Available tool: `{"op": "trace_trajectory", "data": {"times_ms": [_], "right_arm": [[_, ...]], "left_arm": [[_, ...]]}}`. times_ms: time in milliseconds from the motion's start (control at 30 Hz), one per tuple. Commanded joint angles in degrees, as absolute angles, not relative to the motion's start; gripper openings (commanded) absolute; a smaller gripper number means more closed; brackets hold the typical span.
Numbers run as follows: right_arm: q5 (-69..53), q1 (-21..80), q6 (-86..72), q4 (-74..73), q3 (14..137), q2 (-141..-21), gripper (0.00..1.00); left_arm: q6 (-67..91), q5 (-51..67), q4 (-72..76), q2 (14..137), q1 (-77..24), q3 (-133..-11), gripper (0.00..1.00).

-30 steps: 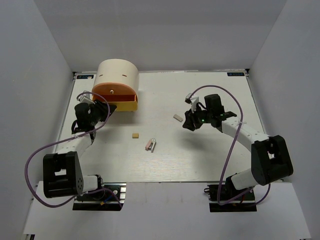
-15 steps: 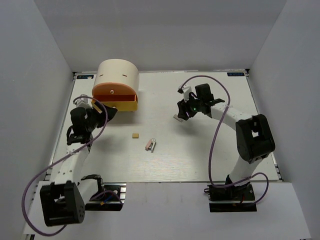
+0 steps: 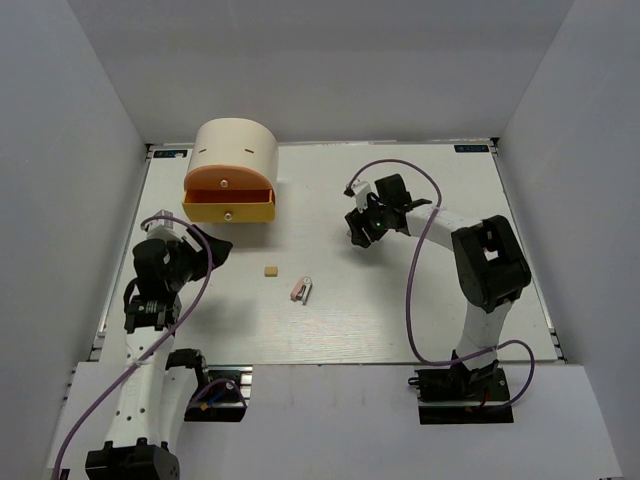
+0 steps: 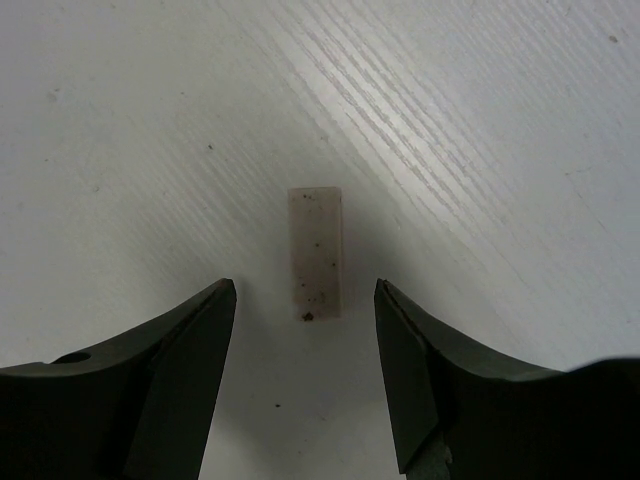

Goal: Sort the stationery into containers
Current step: Grab a piece of stationery with the right arm

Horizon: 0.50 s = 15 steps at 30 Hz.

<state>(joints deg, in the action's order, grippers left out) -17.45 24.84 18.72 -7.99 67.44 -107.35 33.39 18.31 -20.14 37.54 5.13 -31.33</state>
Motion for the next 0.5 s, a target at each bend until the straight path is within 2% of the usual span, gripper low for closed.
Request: {"op": "trace_trajectory", "data": {"times_ms": [0,267,367,467], "right_arm": [[-13.81,25.31,20.04,-6.07,70.66,-108.89,0.64],[-14.06,25.75,22.24,-7.64,72.77,-112.76,0.62],[-15.29,25.93,22.94,-8.78,73.21,-113.03,0.55],[-16.17,26.28,23.29,-9.66,72.95,-112.77,0.39]], "left_arm": [[32.7,17.67,-24.08,36.3,4.4,-30.67,0.86],[32.17,18.72,-25.22,36.3,4.39,-30.67,0.87],[32.17,18.72,-25.22,36.3,4.39,-30.67,0.87],[32.69,19.25,-25.22,36.3,4.39,-30.15,0.87]]}}
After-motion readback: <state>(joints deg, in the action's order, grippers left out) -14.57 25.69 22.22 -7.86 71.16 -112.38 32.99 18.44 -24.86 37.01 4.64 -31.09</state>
